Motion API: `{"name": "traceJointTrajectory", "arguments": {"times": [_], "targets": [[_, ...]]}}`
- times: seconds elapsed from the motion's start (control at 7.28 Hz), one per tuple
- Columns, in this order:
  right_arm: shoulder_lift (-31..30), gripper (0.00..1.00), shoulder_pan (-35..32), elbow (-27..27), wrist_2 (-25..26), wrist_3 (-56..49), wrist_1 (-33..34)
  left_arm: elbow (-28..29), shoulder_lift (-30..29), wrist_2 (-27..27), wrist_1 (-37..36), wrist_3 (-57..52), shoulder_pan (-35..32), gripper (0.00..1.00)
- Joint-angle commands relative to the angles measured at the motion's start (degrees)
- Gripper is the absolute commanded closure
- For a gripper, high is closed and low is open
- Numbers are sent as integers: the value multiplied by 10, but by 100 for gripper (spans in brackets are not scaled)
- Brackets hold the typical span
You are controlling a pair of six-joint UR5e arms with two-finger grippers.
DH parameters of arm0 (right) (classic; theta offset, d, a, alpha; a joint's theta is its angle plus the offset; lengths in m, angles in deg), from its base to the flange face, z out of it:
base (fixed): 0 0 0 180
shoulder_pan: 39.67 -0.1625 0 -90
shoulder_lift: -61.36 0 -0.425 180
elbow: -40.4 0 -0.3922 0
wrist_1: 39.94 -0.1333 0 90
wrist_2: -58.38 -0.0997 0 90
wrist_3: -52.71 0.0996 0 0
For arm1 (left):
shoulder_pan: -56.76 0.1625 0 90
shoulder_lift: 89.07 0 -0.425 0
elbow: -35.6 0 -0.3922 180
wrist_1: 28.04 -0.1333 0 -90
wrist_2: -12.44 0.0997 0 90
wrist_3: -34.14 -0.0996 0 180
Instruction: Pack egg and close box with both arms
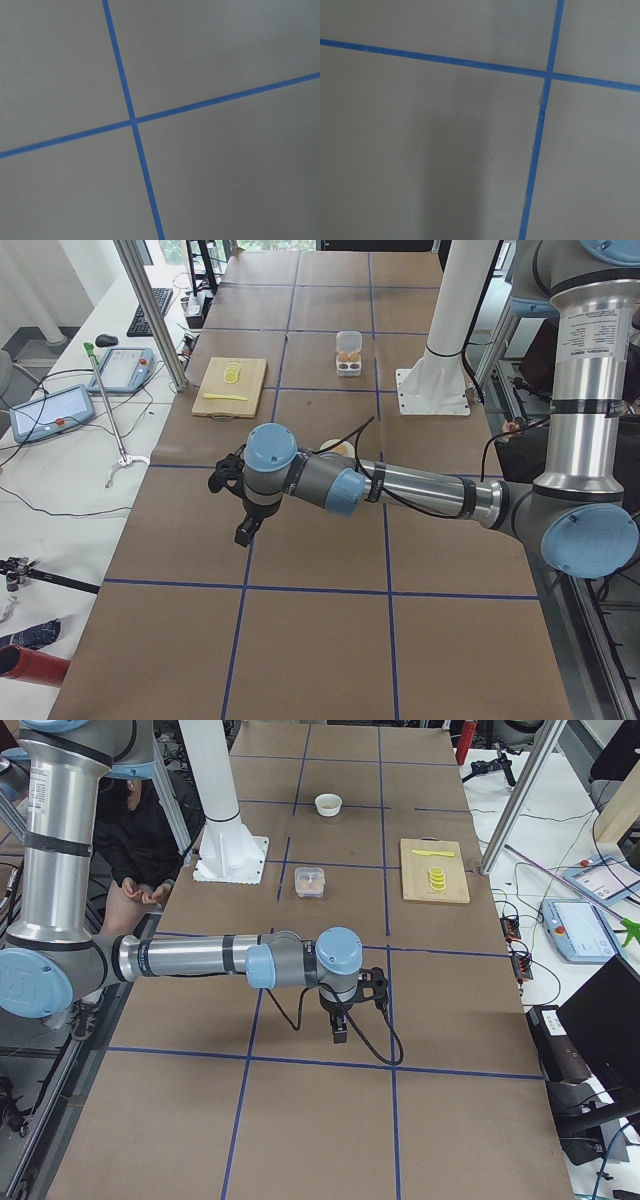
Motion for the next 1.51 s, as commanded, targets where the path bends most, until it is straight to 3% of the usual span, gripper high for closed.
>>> {"name": "traceJointTrajectory", "arguments": {"times": [0.0, 0.14, 0.41, 0.55, 0.69, 0.82, 1.24, 1.37], "targets": [[5, 0, 0, -11, 0, 1, -36, 26, -4, -4, 158, 0, 0, 0], [4, 0, 0, -7, -1, 3, -42, 33, -2, -6, 211, 17, 0, 0], [5, 0, 0, -1, -2, 2, -43, 26, -4, -6, 238, 85, 12, 0], [5, 0, 0, -2, -2, 3, -50, 24, 5, -25, 316, 95, 44, 0], [3, 0, 0, 1, -2, 4, -50, 23, 4, -51, 325, 117, 91, 0], [0, 0, 0, 0, -3, 4, -51, 4, 1, -45, 330, 208, 132, 0], [-6, 0, 0, 2, -2, 3, -51, -80, 22, 123, 327, 406, 284, 0], [-9, 0, 0, 2, -1, 3, -51, -98, 23, 142, 325, 474, 329, 0]]}}
